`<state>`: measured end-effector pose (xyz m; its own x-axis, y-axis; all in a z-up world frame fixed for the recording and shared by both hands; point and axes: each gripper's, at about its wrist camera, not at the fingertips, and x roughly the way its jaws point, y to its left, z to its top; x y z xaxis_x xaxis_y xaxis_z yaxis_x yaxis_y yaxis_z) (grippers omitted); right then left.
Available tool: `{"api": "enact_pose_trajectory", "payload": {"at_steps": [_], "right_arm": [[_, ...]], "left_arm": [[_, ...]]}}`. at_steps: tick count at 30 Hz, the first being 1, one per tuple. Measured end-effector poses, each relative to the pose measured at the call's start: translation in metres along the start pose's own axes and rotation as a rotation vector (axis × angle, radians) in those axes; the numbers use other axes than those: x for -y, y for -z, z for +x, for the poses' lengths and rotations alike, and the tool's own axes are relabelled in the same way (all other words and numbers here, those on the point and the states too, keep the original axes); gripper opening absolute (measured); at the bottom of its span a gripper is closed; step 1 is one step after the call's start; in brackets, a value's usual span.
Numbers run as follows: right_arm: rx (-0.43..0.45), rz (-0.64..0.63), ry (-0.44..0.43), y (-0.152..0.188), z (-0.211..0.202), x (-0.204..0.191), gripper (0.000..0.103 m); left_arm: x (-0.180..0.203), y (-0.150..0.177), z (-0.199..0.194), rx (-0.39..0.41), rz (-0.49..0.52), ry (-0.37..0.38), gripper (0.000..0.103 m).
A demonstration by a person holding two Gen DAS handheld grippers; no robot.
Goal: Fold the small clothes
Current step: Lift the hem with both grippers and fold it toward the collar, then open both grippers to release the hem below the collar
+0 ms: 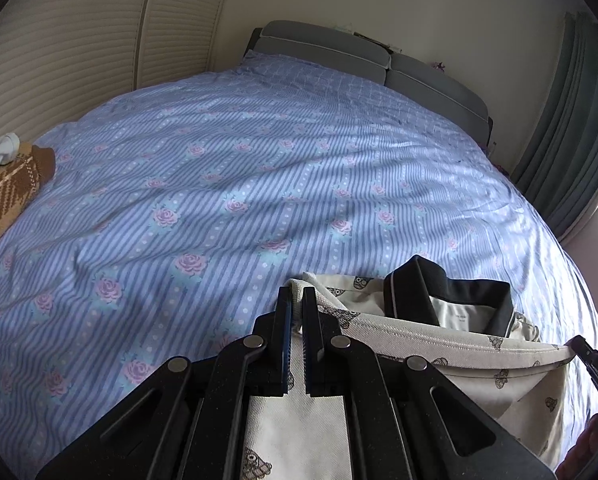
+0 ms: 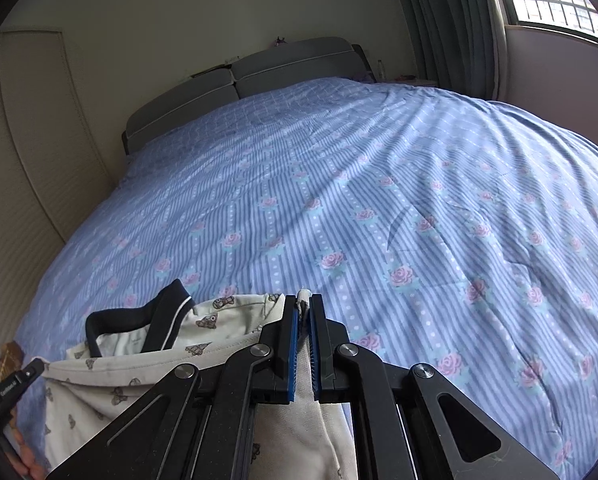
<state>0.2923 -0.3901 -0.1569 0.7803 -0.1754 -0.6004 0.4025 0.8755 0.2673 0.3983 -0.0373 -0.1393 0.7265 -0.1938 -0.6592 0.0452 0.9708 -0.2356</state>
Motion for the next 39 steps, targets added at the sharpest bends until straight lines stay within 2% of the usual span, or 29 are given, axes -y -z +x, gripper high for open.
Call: {"api": "enact_pose_trajectory", "payload": {"at_steps": [13,17,19,21,22,24,27,31,34,36,39], "right_arm": [[-0.069,-0.015,0.02,0.01,0.05,0.0,0.006],[-0.086,-0.032,0.017,0.011,0.052,-0.001,0.007],[-0.071,-0.04,0.015,0.009,0.044,-0.004,0.013],[-0.047,-0.053,0.024,0.008,0.031,-0.007,0.032],[-0.032,-0.058,0.02,0.008,0.023,-0.009,0.035],[-0.009,-0.076,0.003,0.008,0.007,-0.017,0.037],[0.0,-0.116,-0.044,0.01,-0.01,-0.035,0.037],[-0.053,-0.134,-0.191,0.019,-0.018,-0.063,0.037],[-0.091,-0.143,-0.277,0.028,-0.016,-0.082,0.037],[-0.105,-0.163,-0.299,0.036,-0.014,-0.096,0.037],[-0.138,-0.182,-0.31,0.046,-0.005,-0.11,0.037]], "left_arm": [[0.0,0.004,0.042,-0.053,0.029,-0.041,0.007],[0.001,0.006,0.038,-0.053,0.046,-0.045,0.008],[0.004,0.005,0.03,-0.045,0.061,-0.035,0.009],[0.009,0.004,0.017,-0.028,0.081,-0.026,0.016],[0.011,0.005,0.009,-0.017,0.091,-0.02,0.018],[0.018,0.006,-0.006,0.005,0.113,-0.01,0.026],[0.033,0.008,-0.025,0.021,0.156,0.019,0.026],[0.055,0.015,-0.044,0.047,0.223,0.041,0.026],[0.06,0.02,-0.055,0.081,0.225,0.052,0.027],[0.059,0.024,-0.058,0.097,0.213,0.061,0.034],[0.056,0.029,-0.054,0.097,0.212,0.065,0.036]]}}
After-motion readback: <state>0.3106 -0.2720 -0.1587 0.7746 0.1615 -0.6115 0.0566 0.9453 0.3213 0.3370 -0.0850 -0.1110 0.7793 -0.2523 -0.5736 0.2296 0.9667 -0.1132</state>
